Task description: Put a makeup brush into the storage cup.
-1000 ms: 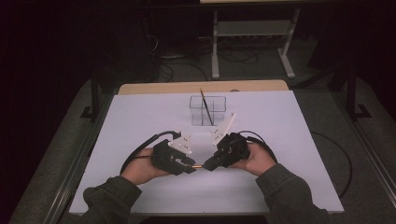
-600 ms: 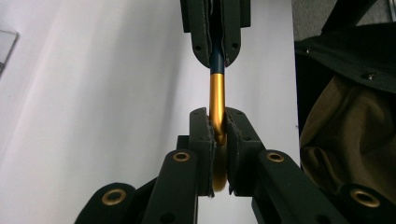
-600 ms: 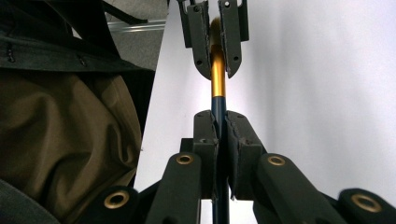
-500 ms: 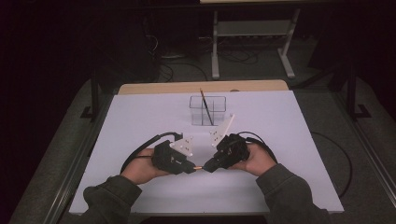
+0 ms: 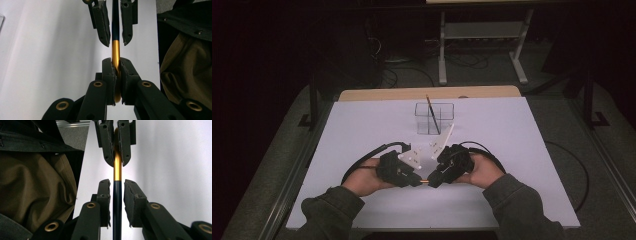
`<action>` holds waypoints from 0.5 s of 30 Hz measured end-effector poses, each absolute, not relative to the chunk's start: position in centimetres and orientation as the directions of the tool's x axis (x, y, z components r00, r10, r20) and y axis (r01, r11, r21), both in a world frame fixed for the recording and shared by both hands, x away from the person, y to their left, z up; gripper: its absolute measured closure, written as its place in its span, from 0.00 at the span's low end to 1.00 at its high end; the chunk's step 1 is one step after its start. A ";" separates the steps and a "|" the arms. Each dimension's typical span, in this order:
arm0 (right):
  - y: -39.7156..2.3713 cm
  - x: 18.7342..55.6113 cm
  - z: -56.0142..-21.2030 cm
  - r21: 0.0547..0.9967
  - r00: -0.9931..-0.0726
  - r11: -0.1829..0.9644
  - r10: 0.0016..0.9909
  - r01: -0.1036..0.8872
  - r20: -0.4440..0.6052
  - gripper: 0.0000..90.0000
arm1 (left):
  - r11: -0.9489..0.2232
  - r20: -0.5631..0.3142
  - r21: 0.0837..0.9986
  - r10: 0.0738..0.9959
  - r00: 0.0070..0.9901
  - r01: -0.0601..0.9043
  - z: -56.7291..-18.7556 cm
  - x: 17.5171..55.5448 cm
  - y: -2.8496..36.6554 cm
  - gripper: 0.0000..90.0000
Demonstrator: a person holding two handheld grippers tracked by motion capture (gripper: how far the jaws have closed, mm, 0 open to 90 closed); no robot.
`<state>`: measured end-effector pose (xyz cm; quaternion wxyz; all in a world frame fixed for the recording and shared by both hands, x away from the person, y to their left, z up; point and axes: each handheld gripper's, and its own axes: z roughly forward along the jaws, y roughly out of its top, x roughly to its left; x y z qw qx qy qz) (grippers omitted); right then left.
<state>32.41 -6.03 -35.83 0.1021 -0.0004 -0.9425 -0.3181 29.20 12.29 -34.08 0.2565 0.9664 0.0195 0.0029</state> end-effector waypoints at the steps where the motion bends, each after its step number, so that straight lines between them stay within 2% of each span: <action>1: -6.0 32.4 -35.8 0.593 -0.979 0.802 -0.062 0.067 0.195 0.84 | -0.867 -0.002 0.497 0.038 0.999 0.034 -34.1 29.2 12.2 0.92; 4: -5.9 32.3 -35.8 0.589 -0.977 0.805 -0.069 0.064 0.200 0.90 | -0.861 0.002 0.508 0.032 0.999 0.026 -33.9 29.2 12.2 0.92; 10: -6.1 32.1 -36.1 0.599 -0.977 0.798 -0.066 0.069 0.202 0.91 | -0.852 -0.018 0.522 0.029 0.999 0.034 -33.9 29.2 12.2 0.91; 15: -6.7 32.1 -36.4 0.617 -0.979 0.783 -0.055 0.081 0.198 0.91 | -0.828 -0.047 0.556 0.054 0.997 0.071 -33.8 29.4 12.6 0.72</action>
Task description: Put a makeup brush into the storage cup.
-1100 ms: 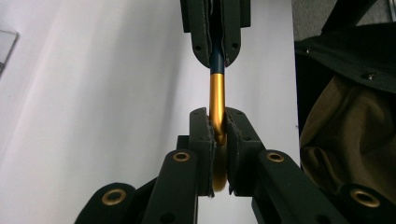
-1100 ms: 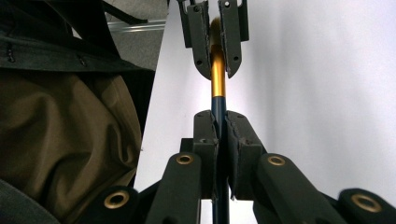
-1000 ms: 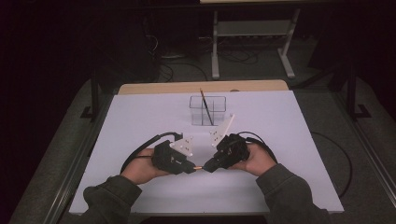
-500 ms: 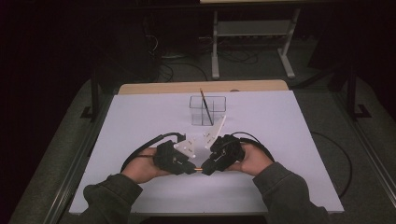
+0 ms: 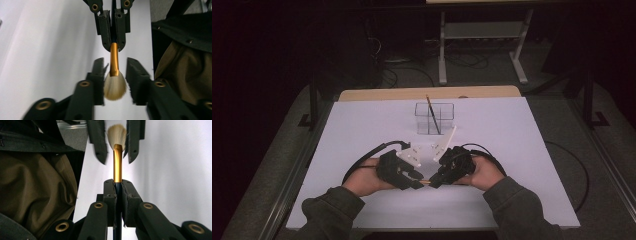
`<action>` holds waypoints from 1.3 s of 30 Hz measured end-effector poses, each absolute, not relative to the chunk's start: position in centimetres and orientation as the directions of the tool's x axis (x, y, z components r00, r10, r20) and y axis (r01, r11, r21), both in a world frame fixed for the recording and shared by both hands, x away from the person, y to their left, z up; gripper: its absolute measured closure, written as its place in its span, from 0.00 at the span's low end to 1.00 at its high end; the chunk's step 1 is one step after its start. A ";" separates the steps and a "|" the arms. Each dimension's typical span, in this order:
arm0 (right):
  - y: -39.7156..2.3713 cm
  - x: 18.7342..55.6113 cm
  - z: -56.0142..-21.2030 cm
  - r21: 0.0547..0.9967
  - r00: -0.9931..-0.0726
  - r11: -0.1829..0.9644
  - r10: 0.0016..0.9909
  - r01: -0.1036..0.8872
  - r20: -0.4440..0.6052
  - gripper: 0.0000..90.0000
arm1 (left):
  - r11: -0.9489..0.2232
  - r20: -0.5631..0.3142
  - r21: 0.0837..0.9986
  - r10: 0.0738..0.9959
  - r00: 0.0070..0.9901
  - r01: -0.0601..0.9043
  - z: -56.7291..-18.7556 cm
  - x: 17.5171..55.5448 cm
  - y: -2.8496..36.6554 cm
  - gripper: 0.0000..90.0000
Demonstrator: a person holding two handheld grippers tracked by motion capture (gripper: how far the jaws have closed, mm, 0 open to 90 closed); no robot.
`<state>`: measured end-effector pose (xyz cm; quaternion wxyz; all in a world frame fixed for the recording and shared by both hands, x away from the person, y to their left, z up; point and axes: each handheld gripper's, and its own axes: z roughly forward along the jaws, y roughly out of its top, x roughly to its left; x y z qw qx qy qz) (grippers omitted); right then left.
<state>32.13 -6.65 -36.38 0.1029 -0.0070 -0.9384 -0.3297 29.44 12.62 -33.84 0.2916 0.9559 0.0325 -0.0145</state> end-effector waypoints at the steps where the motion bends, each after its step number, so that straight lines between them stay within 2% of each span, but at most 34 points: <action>1: -6.8 32.1 -36.4 0.627 -0.979 0.775 -0.054 0.083 0.196 0.91 | -0.828 -0.049 0.555 0.058 0.997 0.076 -33.8 29.5 12.7 0.70; 8: -7.3 31.8 -36.9 0.654 -0.981 0.752 -0.050 0.088 0.190 0.91 | -0.818 -0.067 0.566 0.081 0.994 0.105 -34.3 29.7 13.3 0.63; 10: -7.2 31.8 -36.9 0.658 -0.980 0.748 -0.053 0.087 0.189 0.92 | -0.817 -0.068 0.568 0.081 0.994 0.105 -34.3 29.6 13.1 0.65; 17: -7.2 31.8 -36.7 0.678 -0.984 0.732 -0.057 0.074 0.169 0.91 | -0.813 -0.061 0.577 0.060 0.996 0.084 -34.0 29.6 13.2 0.88; 19: -7.3 31.8 -36.7 0.680 -0.985 0.730 -0.056 0.072 0.165 0.91 | -0.813 -0.058 0.576 0.060 0.996 0.083 -34.0 29.5 13.2 0.90; 29: -6.9 31.7 -36.7 0.656 -0.986 0.752 -0.055 0.064 0.159 0.91 | -0.831 -0.047 0.552 0.047 0.998 0.065 -33.9 29.4 12.8 0.93; 33: -6.7 31.7 -36.6 0.644 -0.986 0.762 -0.044 0.069 0.158 0.84 | -0.840 -0.041 0.540 0.043 0.998 0.059 -33.8 29.5 12.7 0.94; 39: -5.9 31.7 -36.0 0.609 -0.990 0.793 -0.057 0.035 0.131 0.85 | -0.854 -0.045 0.517 0.041 0.998 0.058 -33.8 29.3 12.4 0.94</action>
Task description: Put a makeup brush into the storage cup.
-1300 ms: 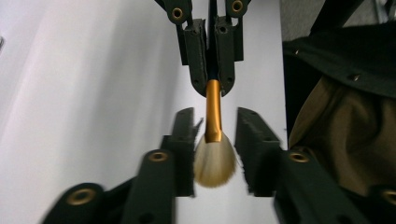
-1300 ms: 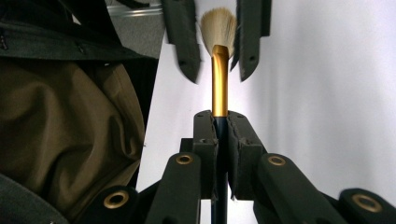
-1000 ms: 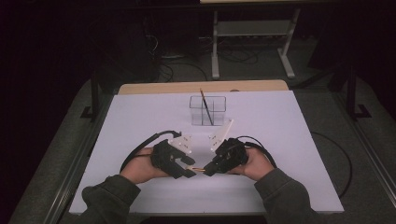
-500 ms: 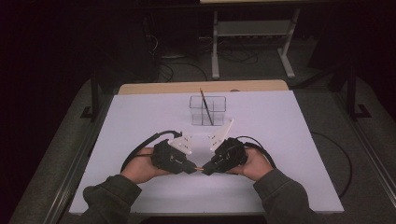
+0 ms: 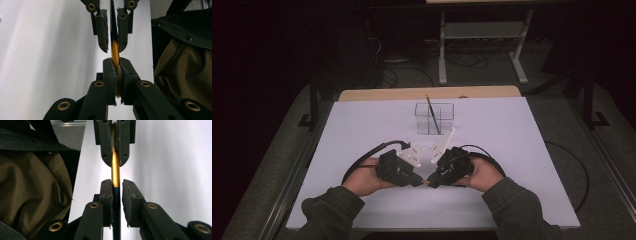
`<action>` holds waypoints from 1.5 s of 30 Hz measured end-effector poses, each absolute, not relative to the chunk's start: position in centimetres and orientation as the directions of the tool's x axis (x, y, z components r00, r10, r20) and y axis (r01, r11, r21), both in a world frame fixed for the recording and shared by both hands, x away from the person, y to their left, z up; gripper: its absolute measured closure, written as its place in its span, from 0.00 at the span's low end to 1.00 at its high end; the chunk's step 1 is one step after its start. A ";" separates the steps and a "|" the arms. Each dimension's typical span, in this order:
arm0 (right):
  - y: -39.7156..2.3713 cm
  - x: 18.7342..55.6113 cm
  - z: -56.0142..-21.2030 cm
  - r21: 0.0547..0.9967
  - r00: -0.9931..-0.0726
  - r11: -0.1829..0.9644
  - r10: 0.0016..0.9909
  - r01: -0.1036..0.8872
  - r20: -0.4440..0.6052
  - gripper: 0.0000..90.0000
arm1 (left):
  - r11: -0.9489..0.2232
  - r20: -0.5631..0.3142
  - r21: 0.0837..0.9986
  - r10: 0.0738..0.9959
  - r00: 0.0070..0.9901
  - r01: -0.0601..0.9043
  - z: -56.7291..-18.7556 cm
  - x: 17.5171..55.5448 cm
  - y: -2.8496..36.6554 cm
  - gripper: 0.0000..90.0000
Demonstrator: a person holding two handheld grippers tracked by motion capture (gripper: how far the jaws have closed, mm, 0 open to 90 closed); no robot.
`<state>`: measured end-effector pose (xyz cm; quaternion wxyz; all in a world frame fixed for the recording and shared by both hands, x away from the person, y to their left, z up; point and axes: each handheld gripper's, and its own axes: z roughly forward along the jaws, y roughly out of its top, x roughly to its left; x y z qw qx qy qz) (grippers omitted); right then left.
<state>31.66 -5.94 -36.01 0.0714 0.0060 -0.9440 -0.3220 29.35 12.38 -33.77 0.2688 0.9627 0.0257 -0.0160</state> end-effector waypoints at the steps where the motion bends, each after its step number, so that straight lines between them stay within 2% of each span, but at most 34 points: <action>1: -5.9 31.6 -35.9 0.599 -0.989 0.799 -0.051 0.043 0.138 0.85 | -0.857 -0.042 0.513 0.041 0.998 0.057 -33.8 29.3 12.3 0.94; 7: -5.3 31.4 -35.7 0.562 -0.991 0.827 -0.057 0.023 0.125 0.87 | -0.872 -0.027 0.487 0.026 0.999 0.036 -33.5 29.4 12.2 0.94; 9: -5.2 31.4 -35.6 0.550 -0.990 0.835 -0.062 0.018 0.126 0.90 | -0.873 -0.024 0.487 0.019 1.000 0.028 -33.5 29.4 12.1 0.94; 13: -5.1 31.4 -35.7 0.556 -0.990 0.831 -0.068 0.011 0.122 0.91 | -0.868 -0.028 0.495 0.032 0.999 0.042 -33.5 29.4 12.2 0.93; 15: -5.3 31.3 -35.7 0.569 -0.989 0.822 -0.063 0.026 0.136 0.92 | -0.855 -0.045 0.514 0.048 0.998 0.065 -33.5 29.4 12.4 0.90; 18: -5.7 31.5 -35.8 0.589 -0.990 0.808 -0.050 0.037 0.130 0.92 | -0.843 -0.061 0.532 0.062 0.996 0.085 -33.4 29.5 12.7 0.79; 22: -6.3 31.6 -36.2 0.634 -0.989 0.771 -0.038 0.063 0.145 0.92 | -0.826 -0.074 0.555 0.068 0.995 0.098 -33.4 29.7 13.0 0.77; 26: -6.5 31.5 -36.6 0.665 -0.986 0.743 -0.043 0.077 0.163 0.92 | -0.817 -0.086 0.567 0.072 0.994 0.108 -33.4 29.7 12.9 0.78; 32: -6.2 31.4 -36.9 0.677 -0.987 0.733 -0.053 0.065 0.153 0.92 | -0.823 -0.078 0.560 0.054 0.995 0.089 -33.3 29.8 13.0 0.92; 45: -6.1 31.3 -36.5 0.659 -0.990 0.750 -0.040 0.062 0.139 0.88 | -0.841 -0.063 0.535 0.051 0.997 0.077 -32.8 29.6 12.6 0.94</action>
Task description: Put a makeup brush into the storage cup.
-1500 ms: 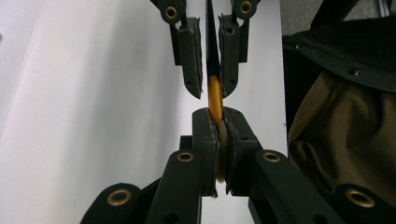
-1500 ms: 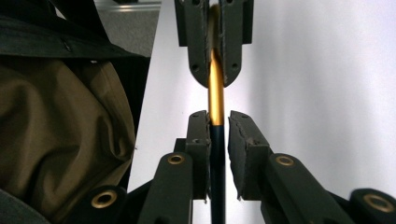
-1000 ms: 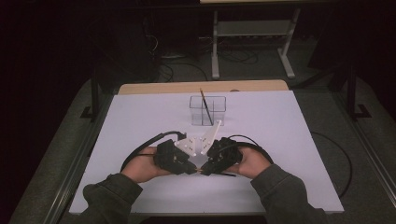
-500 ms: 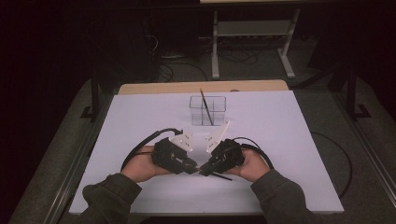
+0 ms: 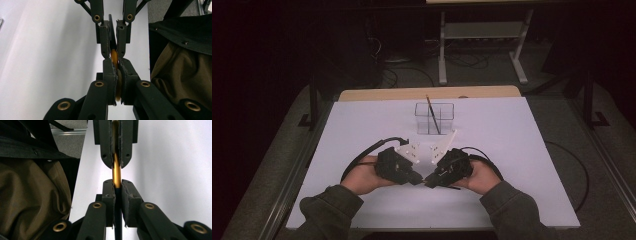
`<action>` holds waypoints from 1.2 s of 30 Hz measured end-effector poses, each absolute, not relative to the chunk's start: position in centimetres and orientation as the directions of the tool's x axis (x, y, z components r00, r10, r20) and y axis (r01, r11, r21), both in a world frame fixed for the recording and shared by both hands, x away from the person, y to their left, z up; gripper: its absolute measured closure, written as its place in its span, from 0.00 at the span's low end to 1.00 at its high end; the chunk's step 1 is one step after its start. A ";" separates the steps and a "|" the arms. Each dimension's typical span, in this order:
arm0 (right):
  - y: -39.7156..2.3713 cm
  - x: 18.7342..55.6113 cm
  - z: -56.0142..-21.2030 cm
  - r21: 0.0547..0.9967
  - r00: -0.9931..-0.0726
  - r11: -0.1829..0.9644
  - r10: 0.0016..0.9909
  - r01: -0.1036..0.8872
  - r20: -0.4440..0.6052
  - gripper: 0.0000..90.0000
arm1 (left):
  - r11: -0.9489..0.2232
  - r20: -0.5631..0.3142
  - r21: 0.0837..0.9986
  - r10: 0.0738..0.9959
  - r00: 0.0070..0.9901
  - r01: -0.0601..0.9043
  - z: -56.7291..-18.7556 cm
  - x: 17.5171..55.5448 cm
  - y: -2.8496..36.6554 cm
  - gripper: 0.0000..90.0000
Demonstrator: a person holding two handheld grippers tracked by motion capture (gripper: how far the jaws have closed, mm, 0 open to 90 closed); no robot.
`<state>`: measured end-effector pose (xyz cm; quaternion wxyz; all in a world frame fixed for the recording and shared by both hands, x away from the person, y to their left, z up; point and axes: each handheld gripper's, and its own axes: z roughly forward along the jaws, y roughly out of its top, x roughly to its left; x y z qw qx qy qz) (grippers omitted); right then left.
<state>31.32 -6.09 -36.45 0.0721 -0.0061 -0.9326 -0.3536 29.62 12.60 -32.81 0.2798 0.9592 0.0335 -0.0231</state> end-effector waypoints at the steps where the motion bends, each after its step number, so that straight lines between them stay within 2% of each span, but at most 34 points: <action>1: -6.1 31.3 -36.4 0.658 -0.990 0.750 -0.035 0.062 0.133 0.87 | -0.844 -0.062 0.530 0.051 0.997 0.076 -32.8 29.6 12.6 0.94; 8: -5.6 31.3 -36.3 0.637 -0.991 0.770 -0.051 0.039 0.122 0.87 | -0.861 -0.056 0.505 0.036 0.998 0.059 -32.9 29.7 12.1 0.94; 21: -5.1 31.5 -36.2 0.622 -0.993 0.782 -0.054 0.026 0.109 0.88 | -0.846 -0.048 0.530 0.041 0.998 0.060 -31.9 29.7 12.3 0.94; 27: -5.0 31.3 -35.9 0.626 -0.994 0.780 -0.063 0.009 0.093 0.92 | -0.838 -0.049 0.542 0.046 0.998 0.065 -31.7 29.8 12.5 0.94; 36: -5.7 31.8 -35.7 0.636 -0.992 0.771 -0.054 0.033 0.116 0.92 | -0.807 -0.056 0.582 0.087 0.995 0.103 -31.5 29.9 13.5 0.83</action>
